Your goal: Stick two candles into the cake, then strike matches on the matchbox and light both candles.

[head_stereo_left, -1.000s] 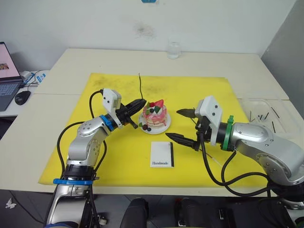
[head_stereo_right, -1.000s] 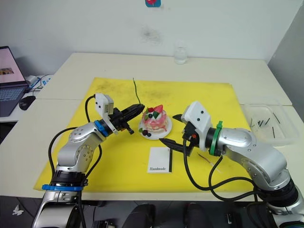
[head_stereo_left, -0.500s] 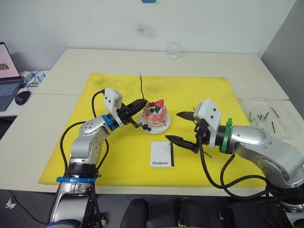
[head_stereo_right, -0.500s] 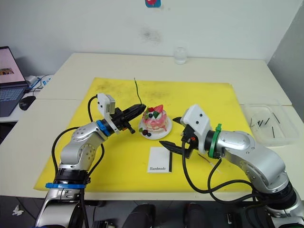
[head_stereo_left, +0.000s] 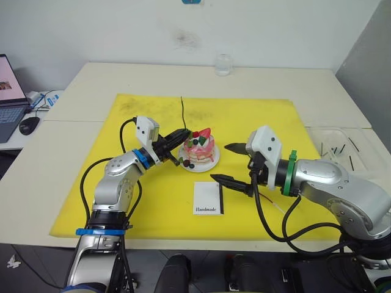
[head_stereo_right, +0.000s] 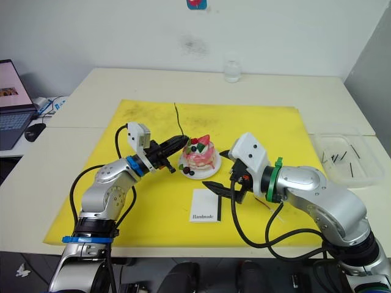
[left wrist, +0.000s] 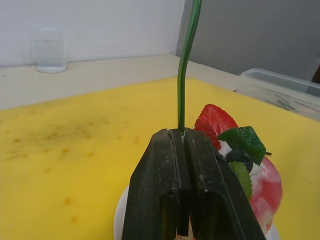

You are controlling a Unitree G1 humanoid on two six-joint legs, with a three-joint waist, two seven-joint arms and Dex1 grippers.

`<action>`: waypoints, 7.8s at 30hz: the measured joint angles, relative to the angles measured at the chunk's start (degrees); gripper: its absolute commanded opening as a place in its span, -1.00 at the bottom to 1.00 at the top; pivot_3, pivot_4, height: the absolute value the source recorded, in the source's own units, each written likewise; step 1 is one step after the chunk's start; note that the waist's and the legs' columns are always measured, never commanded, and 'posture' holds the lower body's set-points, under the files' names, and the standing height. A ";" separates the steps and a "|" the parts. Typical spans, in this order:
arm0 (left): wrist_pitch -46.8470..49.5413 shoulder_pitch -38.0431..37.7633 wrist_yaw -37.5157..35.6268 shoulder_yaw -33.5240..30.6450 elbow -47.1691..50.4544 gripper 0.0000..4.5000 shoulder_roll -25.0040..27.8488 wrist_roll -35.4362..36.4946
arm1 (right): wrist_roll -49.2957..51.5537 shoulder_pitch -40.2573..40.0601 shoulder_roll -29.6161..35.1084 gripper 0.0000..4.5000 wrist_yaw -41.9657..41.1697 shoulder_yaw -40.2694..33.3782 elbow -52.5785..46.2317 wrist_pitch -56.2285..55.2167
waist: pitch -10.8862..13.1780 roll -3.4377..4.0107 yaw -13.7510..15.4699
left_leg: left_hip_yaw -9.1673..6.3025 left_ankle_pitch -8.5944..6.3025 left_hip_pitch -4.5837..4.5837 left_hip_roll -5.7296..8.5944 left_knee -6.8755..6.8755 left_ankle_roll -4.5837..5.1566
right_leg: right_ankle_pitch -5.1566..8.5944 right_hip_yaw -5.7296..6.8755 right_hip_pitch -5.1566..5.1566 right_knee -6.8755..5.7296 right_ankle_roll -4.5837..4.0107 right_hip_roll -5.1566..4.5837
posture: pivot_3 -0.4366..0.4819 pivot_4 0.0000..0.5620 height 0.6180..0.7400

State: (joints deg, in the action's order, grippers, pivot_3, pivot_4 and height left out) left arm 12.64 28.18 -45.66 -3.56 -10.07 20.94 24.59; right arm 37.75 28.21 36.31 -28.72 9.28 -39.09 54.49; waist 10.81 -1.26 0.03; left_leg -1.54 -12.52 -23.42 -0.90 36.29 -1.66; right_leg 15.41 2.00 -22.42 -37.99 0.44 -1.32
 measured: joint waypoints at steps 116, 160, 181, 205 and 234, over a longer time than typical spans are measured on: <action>15.84 -8.56 -16.34 13.48 41.19 1.00 18.01 8.02 | 3.01 -20.53 25.30 -0.99 -5.50 -21.65 -5.13 19.74 | 0.01 0.03 0.09 | 0.09 0.00 0.16 0.00 -0.07 0.00 | 0.03 -0.04 0.11 0.10 -0.06 0.08 | -0.05 -0.47 1.00; 12.86 -9.18 -22.34 16.63 39.20 1.00 23.56 5.05 | -16.23 -39.72 44.04 -0.07 -33.64 -30.77 8.28 4.76 | -0.01 0.03 0.15 | 0.16 0.00 0.37 -0.01 0.00 0.00 | 0.03 -0.10 0.26 0.02 -0.05 0.01 | -0.05 -0.47 1.00; 14.45 -6.82 -21.24 18.96 43.60 1.00 19.91 5.18 | -16.97 -26.59 45.03 -0.07 -32.40 -10.13 17.75 4.14 | -0.01 0.05 0.01 | 0.20 0.00 0.36 -0.02 0.00 0.00 | 0.03 -0.20 0.21 -0.01 -0.05 0.05 | -0.05 -0.47 1.00; 13.44 -8.16 -20.73 18.94 43.55 1.00 19.85 4.58 | -14.20 -21.63 42.83 -0.99 -32.08 -8.19 17.85 8.54 | -0.01 0.06 -0.02 | 0.21 0.00 0.38 -0.02 0.00 0.00 | 0.03 -0.22 0.21 -0.04 -0.05 0.06 | -0.05 -0.47 1.00; 15.37 -27.02 5.94 -8.13 43.98 1.00 13.79 7.69 | -22.05 -1.10 -28.62 -0.99 -4.85 -1.60 32.41 -45.53 | -0.02 -0.04 -0.16 | 0.42 0.00 0.71 -0.59 -0.04 -0.01 | -0.18 -0.75 0.10 -0.35 -0.40 0.29 | -0.05 -0.47 1.00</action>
State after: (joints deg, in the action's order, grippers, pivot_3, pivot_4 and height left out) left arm 28.01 1.15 -39.72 -11.69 33.91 34.73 32.28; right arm 15.70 27.11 7.69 -33.58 7.68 -6.69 8.96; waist 10.79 -1.30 -0.13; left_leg -1.12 -12.51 -22.71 -1.49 36.25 -1.68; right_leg 15.23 1.25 -22.32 -38.34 0.04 -1.03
